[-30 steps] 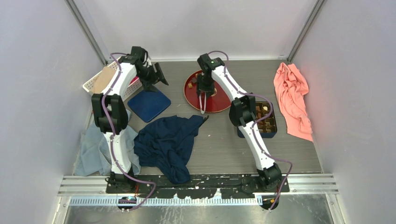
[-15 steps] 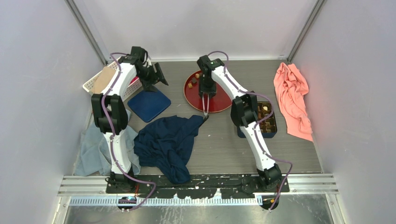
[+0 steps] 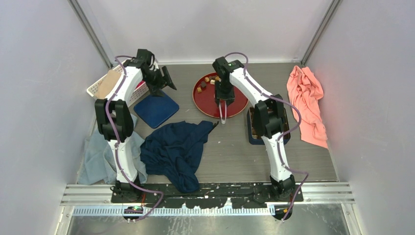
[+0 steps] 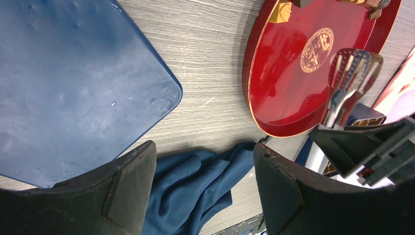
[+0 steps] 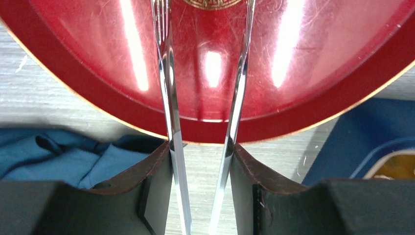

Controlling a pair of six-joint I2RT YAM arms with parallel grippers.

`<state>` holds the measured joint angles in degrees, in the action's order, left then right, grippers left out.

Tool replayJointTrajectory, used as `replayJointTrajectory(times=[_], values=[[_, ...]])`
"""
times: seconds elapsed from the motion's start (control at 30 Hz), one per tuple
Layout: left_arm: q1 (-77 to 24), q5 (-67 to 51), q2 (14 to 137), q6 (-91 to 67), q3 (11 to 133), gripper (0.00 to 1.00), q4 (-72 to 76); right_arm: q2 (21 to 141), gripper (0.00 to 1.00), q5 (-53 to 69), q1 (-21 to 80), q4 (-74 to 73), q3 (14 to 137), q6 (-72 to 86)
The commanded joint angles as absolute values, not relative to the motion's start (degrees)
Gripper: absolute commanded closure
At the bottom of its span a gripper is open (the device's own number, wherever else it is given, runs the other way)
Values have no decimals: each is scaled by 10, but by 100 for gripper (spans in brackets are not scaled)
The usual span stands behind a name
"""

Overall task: Pack the chocolate
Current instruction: Pick up the fake chocolate from the plate.

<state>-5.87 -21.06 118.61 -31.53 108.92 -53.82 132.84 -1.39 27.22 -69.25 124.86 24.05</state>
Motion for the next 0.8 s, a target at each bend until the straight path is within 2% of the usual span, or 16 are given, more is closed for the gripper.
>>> replayJointTrajectory(times=[0.0,0.53,0.77], values=[[-54,-224,1154,-319,1095,27,-523,1256,65,-8,273,-673,1226,233],[-54,-226,1155,-320,1094,27,-523,1155,66,-39,272,-692,1146,237],[-54,-222,1157,-320,1097,27,-520,1041,66,-77,255,-711,1020,263]])
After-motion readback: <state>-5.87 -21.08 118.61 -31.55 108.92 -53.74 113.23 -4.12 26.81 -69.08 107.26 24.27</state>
